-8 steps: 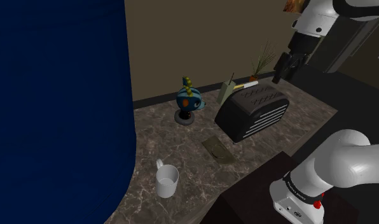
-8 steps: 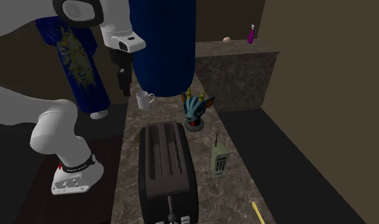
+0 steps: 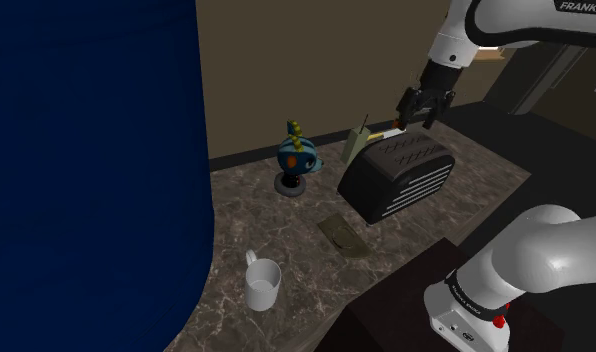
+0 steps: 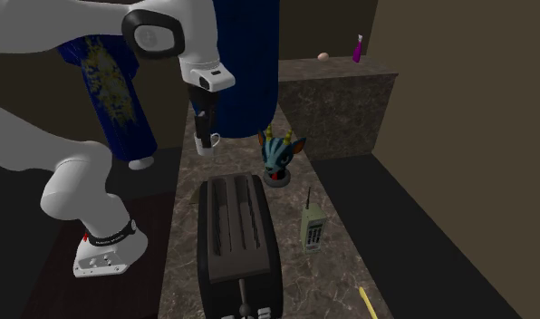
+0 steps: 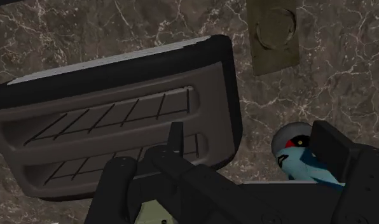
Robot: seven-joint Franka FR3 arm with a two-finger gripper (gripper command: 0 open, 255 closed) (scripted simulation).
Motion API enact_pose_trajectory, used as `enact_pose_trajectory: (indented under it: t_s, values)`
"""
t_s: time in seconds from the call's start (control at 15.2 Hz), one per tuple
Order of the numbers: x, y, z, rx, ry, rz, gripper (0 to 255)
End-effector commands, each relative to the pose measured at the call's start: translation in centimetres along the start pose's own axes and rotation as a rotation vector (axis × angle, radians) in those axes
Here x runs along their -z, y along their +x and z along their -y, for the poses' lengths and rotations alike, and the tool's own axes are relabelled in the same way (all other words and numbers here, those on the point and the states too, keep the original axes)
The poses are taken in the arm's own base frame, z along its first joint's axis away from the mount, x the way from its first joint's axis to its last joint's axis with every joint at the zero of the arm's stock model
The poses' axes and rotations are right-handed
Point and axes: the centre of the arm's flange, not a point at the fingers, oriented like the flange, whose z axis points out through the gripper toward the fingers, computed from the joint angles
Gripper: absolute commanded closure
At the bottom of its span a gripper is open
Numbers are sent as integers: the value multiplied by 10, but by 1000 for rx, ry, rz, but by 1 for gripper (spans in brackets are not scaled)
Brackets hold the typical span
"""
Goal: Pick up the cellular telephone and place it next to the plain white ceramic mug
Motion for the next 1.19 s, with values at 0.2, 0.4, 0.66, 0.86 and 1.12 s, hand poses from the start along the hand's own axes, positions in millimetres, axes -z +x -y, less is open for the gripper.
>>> enact_pose_trajectory:
  t_s: [0.2,0.4,0.66,0.86,1.12]
  values:
    - [-29,58,1,-149,-14,-22,0]
    - [-47,92,-3,-238,-22,-34,0]
    - [-69,136,-13,-356,-34,-50,0]
    - [-85,168,-25,-444,-42,-63,0]
    - [-106,210,-44,-562,-54,-79,0]
